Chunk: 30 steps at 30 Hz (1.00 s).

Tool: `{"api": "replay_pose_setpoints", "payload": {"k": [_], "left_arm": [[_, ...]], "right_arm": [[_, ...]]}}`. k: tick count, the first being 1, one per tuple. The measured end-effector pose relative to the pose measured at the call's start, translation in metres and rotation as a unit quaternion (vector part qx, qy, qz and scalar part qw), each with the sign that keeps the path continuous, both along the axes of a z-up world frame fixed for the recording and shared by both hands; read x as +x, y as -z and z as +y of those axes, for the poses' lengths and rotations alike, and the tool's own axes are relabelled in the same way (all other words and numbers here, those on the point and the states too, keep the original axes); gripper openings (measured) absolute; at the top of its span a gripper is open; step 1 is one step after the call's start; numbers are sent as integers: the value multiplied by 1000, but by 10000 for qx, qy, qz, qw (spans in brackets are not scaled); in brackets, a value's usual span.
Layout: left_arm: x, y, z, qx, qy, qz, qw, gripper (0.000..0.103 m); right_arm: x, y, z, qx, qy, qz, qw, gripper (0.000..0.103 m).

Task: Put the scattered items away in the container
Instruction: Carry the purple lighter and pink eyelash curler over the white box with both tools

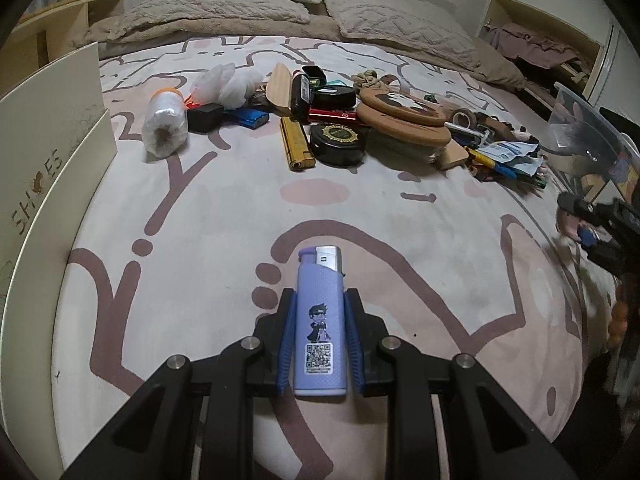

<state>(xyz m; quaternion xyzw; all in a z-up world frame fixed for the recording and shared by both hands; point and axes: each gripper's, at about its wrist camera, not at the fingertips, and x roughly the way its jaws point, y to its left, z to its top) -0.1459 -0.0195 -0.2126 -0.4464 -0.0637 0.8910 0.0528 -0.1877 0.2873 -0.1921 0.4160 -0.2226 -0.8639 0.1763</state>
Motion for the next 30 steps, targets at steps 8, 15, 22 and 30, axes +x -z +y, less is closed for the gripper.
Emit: {"api": "replay_pose_setpoints", "payload": {"k": [8,15,22,30], "left_arm": [[0,-2,-3,193,-136,-96,9997,23],[7,-7,-3,281,-227,-99,9993,23],[18,-25,1,385,-239,72,9989,23],[26,-60,3,382,-168,432,9982,23]], "right_arm": [[27,2,-30,62,-546,79,9985,59],[41,2,-50,245,-821,125,9962,59],[42,0,-54,238,-889,106,9957,59],[42,-15,-58,-33,-922,198,9955,59]]}}
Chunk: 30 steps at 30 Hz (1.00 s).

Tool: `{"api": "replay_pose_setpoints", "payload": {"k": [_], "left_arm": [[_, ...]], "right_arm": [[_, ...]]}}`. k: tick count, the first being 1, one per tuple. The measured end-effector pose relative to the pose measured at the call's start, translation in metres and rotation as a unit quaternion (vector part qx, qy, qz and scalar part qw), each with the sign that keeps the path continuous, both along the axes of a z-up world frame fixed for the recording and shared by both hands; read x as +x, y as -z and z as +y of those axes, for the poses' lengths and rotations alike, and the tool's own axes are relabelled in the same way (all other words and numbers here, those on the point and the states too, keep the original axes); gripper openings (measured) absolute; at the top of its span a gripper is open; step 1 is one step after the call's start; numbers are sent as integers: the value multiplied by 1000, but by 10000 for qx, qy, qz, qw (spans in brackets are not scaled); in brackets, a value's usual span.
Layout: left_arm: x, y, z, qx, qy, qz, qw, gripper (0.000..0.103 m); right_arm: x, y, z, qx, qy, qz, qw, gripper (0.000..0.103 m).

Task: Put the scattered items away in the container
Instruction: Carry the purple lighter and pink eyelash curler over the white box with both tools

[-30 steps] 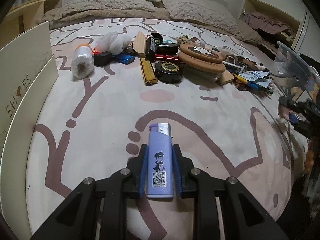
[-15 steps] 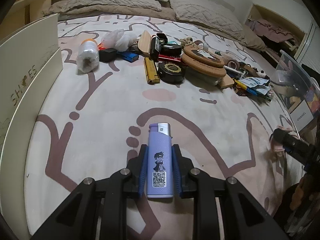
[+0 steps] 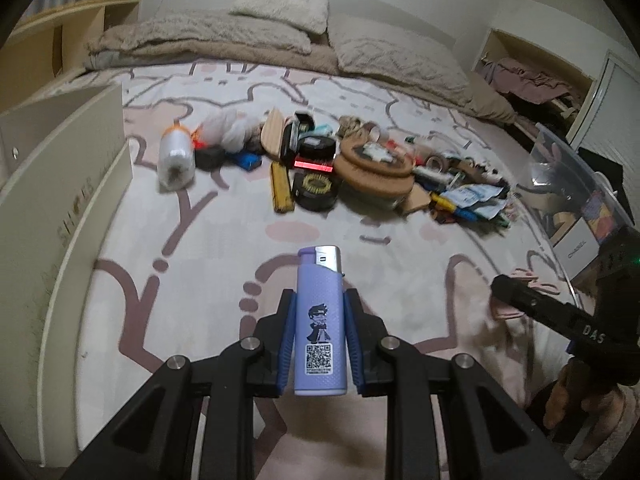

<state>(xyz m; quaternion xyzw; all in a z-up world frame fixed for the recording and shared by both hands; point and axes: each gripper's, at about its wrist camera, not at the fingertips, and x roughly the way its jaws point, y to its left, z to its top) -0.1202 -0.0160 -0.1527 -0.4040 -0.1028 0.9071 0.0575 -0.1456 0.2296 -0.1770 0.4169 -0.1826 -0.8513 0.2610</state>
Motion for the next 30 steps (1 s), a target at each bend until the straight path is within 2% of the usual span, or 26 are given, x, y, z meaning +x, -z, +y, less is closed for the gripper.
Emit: {"api": "replay_pose_setpoints", "payload": {"k": [14,19,30], "left_arm": [[19,-69,-23,-41,-269,716,9971,23],[27,-87,-42,-90,-500,868,9949,23],[49,-111,-101,-215,-1248,1129,9855,23]], "right_arm": [[9,-68,-25,-332,-484,687,9959,59],[8,-84,-38,-601,-688,765,9929,59],[7,-112,-81,-815,-1171,991,9848,59]]}}
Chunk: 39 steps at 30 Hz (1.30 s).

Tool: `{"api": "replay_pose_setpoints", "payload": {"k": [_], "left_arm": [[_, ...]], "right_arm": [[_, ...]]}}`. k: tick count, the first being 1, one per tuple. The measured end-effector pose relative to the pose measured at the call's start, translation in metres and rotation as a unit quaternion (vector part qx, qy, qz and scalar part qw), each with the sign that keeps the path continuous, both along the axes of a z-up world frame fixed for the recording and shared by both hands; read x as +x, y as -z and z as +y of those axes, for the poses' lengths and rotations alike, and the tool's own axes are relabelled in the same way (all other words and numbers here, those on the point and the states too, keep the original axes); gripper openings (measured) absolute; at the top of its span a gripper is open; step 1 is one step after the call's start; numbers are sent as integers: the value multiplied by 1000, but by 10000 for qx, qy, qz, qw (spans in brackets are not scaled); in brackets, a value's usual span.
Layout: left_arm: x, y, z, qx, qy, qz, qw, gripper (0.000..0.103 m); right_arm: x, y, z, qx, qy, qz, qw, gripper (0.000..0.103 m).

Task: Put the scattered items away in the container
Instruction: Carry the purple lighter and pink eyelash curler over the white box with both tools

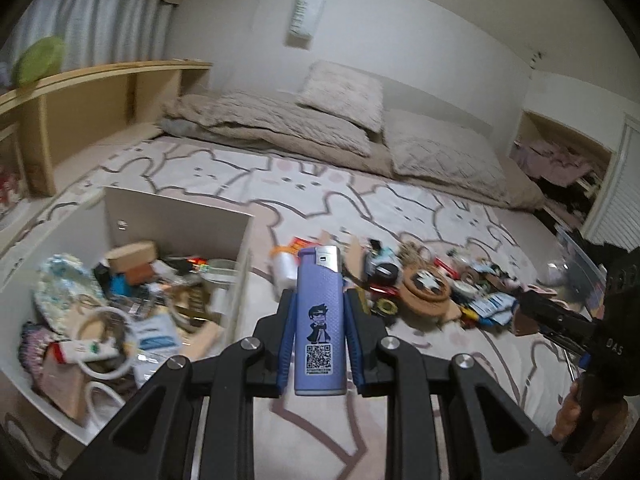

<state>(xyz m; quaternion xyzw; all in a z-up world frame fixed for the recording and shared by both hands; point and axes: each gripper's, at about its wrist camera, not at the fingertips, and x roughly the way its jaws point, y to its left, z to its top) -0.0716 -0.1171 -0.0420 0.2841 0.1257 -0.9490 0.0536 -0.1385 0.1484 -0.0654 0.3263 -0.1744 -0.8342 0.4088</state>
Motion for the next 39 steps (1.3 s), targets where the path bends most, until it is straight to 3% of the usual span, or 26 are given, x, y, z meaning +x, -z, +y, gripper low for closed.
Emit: {"api": "replay_pose_setpoints", "payload": {"k": [10,26,39], "left_arm": [[20,-1,-56,-22,-730,57,9973,23],[53,-4,-128,-87,-1450,98,9894,23],[68,20,-173,-215,-2012,-330,9788,23]], "right_arm": [[0,-13,-53,19,-602,144,9981,59],[14,-29,-132,87,-1471,284,9887,59],[27,-27,-185,239,-2039,281,9783,59]]}}
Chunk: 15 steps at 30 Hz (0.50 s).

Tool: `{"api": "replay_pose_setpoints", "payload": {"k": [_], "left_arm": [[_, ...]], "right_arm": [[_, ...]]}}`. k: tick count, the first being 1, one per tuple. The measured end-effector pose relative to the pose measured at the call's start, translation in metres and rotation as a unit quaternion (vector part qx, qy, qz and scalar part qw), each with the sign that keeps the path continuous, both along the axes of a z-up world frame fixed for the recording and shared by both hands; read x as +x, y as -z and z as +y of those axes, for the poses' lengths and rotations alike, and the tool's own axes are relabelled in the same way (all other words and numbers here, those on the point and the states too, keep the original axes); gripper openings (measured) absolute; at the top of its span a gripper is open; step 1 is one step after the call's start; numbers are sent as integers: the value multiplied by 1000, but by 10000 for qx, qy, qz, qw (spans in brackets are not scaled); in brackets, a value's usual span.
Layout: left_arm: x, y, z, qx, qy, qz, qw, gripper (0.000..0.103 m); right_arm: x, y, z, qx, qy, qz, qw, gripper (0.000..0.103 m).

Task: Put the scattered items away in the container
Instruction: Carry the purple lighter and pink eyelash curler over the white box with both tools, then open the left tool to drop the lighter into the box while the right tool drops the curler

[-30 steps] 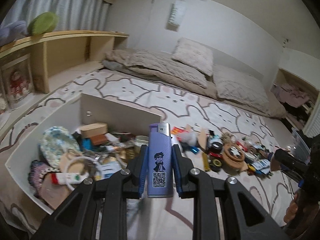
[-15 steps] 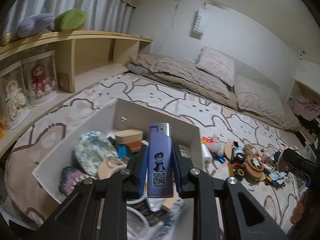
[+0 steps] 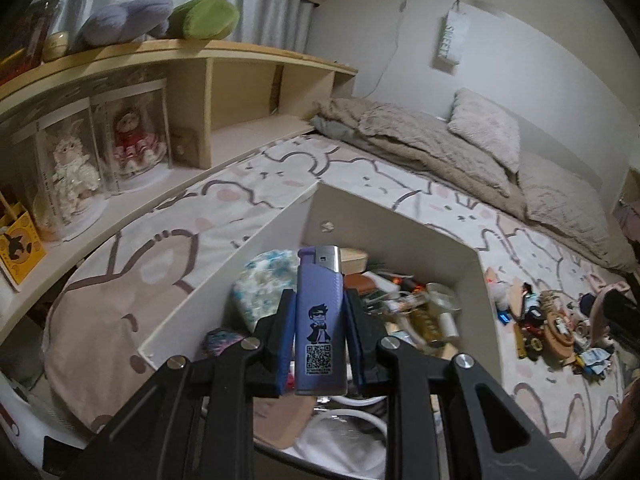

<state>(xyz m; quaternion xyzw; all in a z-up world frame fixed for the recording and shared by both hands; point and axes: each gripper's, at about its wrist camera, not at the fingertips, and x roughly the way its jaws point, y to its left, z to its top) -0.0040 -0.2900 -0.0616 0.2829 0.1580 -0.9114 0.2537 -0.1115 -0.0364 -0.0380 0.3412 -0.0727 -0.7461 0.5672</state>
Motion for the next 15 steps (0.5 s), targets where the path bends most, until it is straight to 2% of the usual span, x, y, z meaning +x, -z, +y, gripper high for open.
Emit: {"api": "replay_pose_setpoints", "payload": {"k": [15], "left_arm": [[-6,31,-31,26,-132,-430,9990,23]], "right_arm": [[5,8,-43,165,-290,-69,9994,59]]}}
